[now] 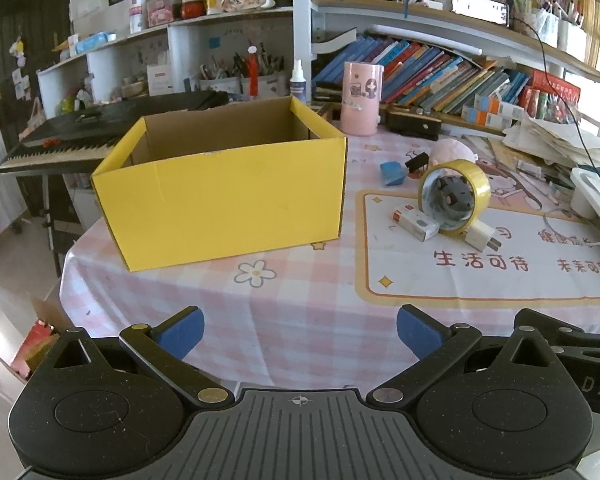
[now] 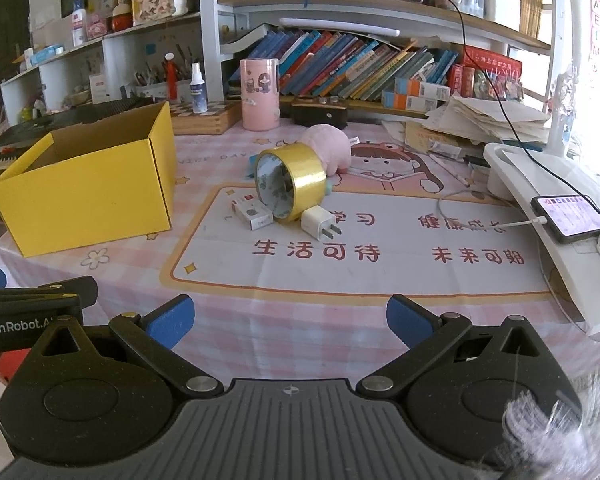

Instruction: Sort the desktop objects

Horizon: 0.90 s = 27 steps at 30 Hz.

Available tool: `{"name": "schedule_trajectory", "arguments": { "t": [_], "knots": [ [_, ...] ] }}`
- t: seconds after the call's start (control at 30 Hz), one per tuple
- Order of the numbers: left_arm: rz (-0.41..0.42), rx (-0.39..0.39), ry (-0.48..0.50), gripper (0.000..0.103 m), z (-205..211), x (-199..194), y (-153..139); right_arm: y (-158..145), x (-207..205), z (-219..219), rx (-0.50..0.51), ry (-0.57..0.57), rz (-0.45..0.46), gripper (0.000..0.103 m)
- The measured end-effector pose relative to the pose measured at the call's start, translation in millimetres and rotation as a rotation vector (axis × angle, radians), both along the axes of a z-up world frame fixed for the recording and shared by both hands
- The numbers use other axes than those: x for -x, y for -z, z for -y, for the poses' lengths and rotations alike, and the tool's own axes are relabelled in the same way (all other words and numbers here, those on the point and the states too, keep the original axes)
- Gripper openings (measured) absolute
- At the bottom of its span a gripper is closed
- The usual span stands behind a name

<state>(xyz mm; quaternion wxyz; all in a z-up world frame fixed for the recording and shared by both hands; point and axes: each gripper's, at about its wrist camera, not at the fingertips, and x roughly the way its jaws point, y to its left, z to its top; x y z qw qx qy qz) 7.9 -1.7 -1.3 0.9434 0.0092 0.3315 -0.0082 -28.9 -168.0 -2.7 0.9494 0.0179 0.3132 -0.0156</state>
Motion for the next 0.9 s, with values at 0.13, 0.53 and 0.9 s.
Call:
{"name": "schedule_trajectory", "arguments": {
  "t": [0.13,0.53,0.9],
  "knots": [
    [0.004,-0.009,0.000,0.103,1.9,0.5,0.0,-0.9,0.4,-0.2,-0.001,-0.007,0.004,0.103],
    [0.016,0.001,-0.003,0.103,1.3,1.1,-1.5,-3.0,0.6,-2.6,0.023,-0.034,0.027,0.103],
    [0.019,0.001,-0.009,0.103,1.5,1.4,-1.9,-4.2,-1.3,6.3,-0.032,0.007,0.006,0.103]
  ]
}}
